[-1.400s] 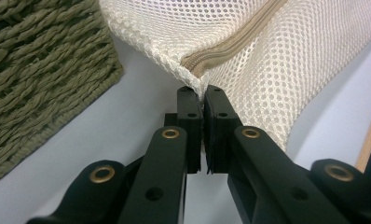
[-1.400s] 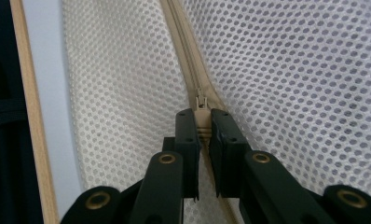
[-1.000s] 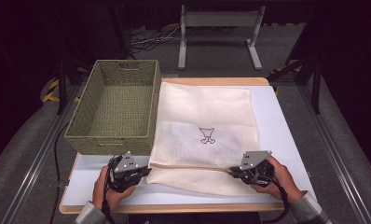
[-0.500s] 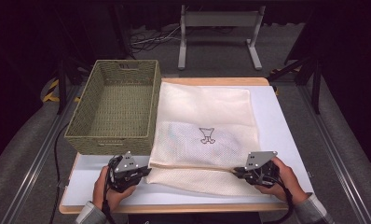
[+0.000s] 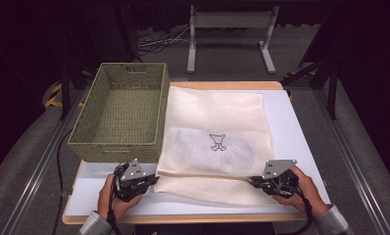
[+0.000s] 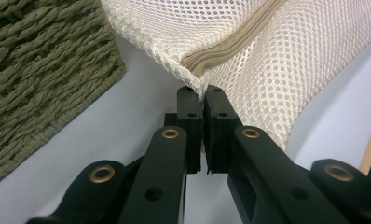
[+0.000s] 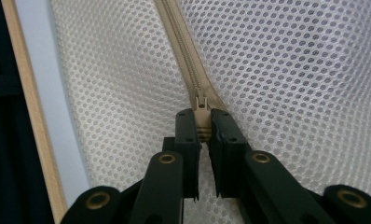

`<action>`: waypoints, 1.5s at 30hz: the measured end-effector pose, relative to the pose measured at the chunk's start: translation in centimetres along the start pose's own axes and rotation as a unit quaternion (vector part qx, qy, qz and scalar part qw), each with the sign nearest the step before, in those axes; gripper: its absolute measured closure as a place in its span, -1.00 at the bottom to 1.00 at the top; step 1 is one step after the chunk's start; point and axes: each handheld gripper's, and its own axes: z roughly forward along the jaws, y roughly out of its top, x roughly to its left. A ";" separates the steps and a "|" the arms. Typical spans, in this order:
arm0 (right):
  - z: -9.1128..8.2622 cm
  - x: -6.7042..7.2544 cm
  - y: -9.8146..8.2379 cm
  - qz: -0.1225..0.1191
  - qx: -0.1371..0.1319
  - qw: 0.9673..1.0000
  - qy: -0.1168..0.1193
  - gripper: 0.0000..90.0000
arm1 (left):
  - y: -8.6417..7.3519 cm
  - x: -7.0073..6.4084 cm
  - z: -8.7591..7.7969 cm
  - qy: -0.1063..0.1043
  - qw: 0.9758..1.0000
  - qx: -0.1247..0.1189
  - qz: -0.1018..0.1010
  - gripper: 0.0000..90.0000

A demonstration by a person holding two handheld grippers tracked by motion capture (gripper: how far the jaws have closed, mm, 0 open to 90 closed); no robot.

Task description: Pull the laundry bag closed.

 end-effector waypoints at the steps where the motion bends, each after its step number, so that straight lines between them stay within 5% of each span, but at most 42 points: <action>1: -0.1 0.0 0.0 -0.001 0.002 1.000 -0.004 0.83 | 0.0 0.0 0.0 -0.001 1.000 0.000 -0.001 0.93; 45: -3.1 -1.1 -3.3 0.038 0.000 0.999 -0.029 0.83 | -0.3 0.3 0.2 -0.006 1.000 0.017 0.009 0.92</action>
